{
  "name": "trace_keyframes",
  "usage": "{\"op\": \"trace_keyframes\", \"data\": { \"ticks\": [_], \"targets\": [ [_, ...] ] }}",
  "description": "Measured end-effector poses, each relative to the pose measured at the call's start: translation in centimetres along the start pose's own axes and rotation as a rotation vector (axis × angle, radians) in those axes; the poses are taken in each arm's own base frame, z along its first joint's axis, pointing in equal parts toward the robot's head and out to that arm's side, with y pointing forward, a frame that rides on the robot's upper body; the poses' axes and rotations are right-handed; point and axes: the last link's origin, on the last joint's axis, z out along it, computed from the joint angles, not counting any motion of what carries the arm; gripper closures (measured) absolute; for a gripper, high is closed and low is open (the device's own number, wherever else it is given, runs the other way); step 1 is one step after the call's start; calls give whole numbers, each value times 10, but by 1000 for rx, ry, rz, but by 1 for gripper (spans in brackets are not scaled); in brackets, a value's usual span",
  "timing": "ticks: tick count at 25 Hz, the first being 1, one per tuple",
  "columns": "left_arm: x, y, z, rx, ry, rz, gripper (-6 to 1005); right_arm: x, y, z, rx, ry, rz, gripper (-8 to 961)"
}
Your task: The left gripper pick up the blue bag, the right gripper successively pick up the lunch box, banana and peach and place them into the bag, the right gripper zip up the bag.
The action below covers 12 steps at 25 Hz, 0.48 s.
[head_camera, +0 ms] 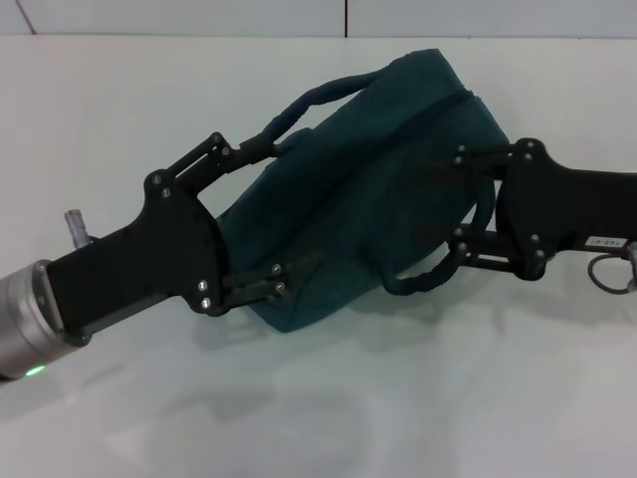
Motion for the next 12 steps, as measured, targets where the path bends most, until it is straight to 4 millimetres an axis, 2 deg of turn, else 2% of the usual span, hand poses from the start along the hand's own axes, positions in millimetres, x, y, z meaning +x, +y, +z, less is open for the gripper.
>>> {"op": "trace_keyframes", "data": {
  "ticks": [12],
  "targets": [
    [-4, 8, -1, 10, -9, -24, 124, 3, 2, 1, 2, 5, -2, 438]
  ]
}}
